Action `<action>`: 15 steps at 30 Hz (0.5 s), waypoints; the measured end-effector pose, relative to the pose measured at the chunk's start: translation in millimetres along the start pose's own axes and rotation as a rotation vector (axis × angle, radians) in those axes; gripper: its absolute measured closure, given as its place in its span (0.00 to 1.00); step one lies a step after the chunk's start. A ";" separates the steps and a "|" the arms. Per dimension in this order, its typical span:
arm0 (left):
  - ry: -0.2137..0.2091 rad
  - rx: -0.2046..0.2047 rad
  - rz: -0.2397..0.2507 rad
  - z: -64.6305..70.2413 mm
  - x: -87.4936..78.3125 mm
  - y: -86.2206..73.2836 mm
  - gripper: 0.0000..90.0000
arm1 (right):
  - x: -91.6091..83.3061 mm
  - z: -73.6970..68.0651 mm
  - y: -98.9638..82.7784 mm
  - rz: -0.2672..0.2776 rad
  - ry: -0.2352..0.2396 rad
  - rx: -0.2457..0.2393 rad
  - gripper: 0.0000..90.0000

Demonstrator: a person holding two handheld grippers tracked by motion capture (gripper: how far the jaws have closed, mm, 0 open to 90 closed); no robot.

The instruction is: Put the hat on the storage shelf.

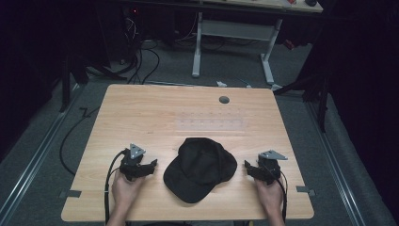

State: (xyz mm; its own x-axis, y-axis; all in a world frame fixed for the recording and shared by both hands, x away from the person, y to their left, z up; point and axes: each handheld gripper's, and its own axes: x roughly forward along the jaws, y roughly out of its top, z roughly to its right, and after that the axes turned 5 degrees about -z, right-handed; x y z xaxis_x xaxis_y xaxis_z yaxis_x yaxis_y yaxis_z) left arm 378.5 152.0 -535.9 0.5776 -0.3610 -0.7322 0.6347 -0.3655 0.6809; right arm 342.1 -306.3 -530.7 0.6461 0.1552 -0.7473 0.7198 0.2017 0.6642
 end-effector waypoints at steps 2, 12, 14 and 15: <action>-0.001 0.000 0.000 0.0 0.0 0.0 0.34 | 0.0 0.0 0.0 0.000 0.000 0.000 0.39; 0.000 0.002 -0.001 0.2 0.1 0.0 0.33 | 0.0 0.3 0.0 0.000 0.002 0.006 0.40; -0.001 0.001 -0.001 0.1 0.1 0.0 0.33 | -0.1 0.6 0.0 0.002 0.002 0.011 0.40; -0.002 0.001 0.000 0.0 0.1 0.0 0.33 | -0.1 0.5 0.0 0.001 0.001 0.011 0.41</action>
State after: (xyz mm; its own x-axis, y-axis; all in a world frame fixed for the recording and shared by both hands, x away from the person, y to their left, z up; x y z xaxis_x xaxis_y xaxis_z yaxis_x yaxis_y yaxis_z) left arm 378.6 152.0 -536.0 0.5763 -0.3627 -0.7323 0.6344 -0.3664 0.6807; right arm 342.2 -306.8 -530.6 0.6469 0.1566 -0.7464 0.7215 0.1913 0.6654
